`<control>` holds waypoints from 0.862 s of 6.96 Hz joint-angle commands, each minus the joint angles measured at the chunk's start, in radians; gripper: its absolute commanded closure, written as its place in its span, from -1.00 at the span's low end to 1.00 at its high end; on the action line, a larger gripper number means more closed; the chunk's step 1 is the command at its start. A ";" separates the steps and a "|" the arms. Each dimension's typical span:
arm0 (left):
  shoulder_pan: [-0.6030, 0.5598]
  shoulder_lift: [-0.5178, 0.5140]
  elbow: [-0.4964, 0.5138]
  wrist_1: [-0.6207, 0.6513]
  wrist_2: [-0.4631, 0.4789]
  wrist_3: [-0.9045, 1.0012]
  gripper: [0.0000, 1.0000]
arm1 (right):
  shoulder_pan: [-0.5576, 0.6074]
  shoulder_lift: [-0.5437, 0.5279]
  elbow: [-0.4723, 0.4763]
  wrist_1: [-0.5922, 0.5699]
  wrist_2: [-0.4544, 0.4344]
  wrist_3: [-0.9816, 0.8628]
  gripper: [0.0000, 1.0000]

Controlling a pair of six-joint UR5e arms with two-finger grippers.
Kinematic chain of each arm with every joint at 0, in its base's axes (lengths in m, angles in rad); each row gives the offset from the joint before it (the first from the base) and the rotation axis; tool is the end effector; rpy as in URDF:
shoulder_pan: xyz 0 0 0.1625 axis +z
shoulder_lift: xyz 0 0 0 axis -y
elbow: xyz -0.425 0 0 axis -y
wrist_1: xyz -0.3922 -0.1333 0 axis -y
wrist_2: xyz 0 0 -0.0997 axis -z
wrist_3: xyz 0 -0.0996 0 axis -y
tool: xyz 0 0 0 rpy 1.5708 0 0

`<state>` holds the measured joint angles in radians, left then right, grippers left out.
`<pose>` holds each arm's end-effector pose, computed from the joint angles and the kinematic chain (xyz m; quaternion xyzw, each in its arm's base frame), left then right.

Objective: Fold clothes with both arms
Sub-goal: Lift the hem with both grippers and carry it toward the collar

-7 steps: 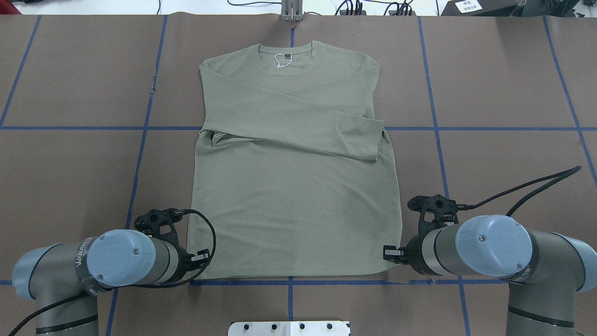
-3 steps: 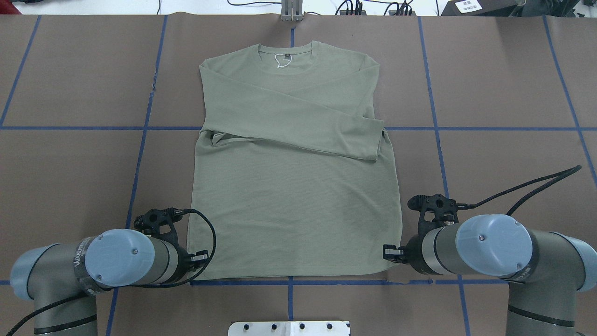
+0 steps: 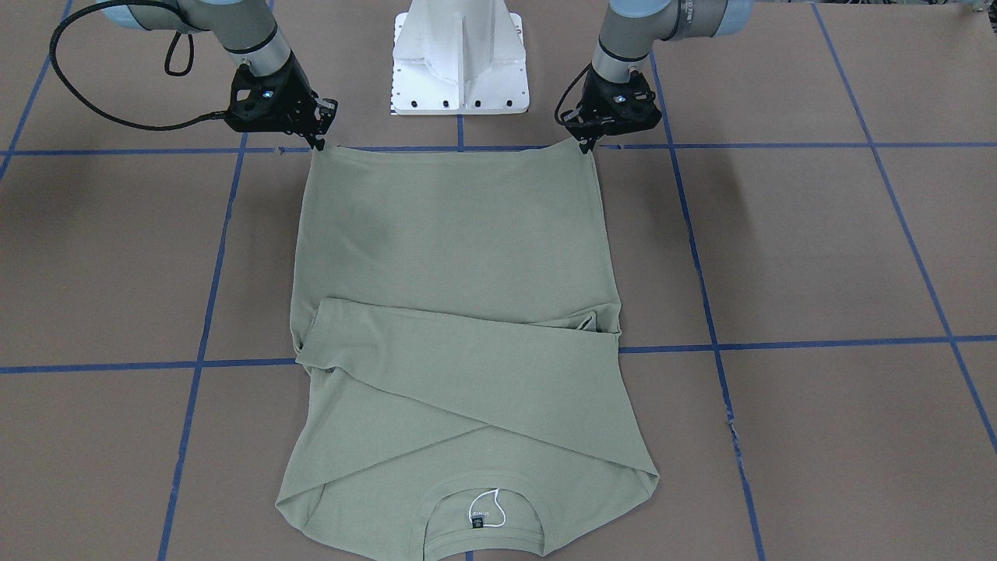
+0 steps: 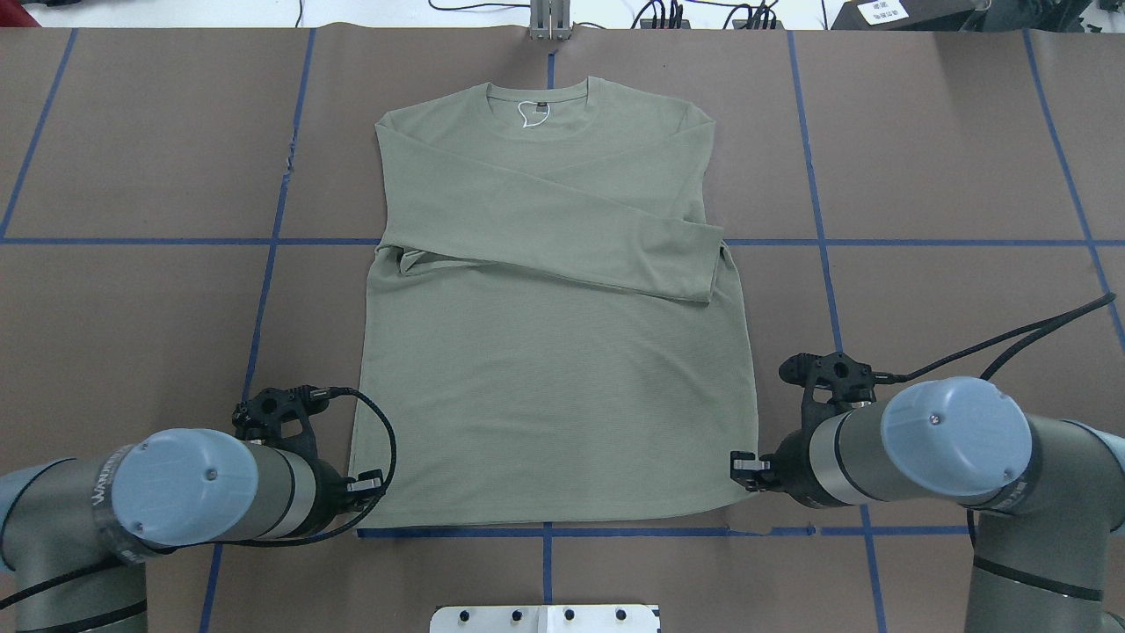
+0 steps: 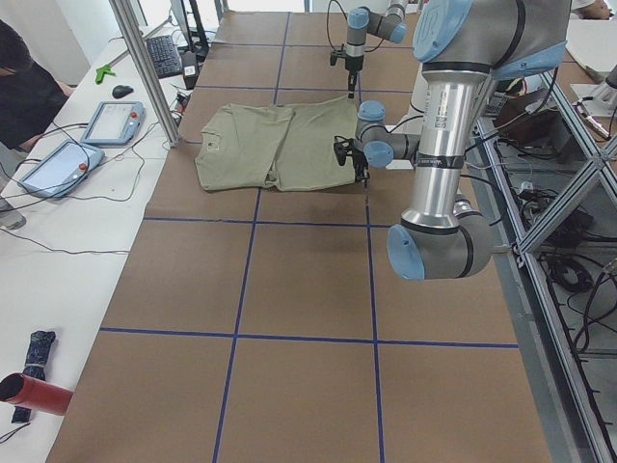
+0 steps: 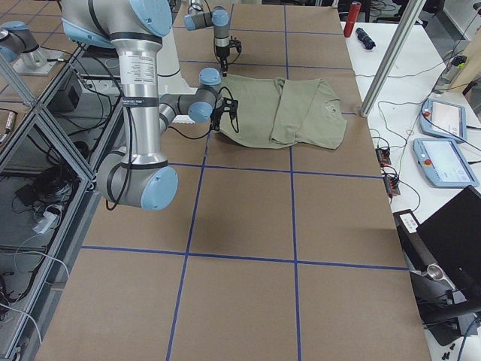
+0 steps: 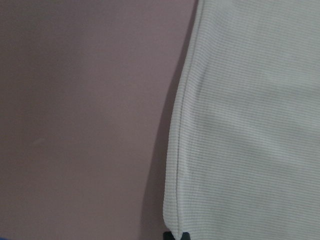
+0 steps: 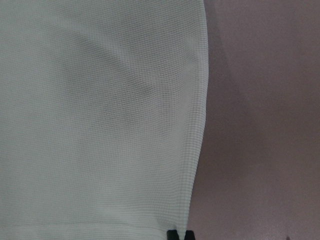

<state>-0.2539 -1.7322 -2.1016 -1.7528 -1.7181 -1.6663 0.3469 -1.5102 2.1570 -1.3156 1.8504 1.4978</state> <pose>0.4636 -0.2429 0.3184 -0.0331 0.4261 -0.1264 0.8952 -0.4113 -0.2612 0.3315 -0.0327 -0.4483 0.0615 0.8912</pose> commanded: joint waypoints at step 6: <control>0.183 0.092 -0.262 0.013 -0.005 -0.067 1.00 | 0.032 -0.209 0.257 -0.002 0.256 -0.002 1.00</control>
<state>-0.0935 -1.6662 -2.3294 -1.7395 -1.7231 -1.7204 0.3819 -1.7003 2.3873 -1.3182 2.0917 1.4961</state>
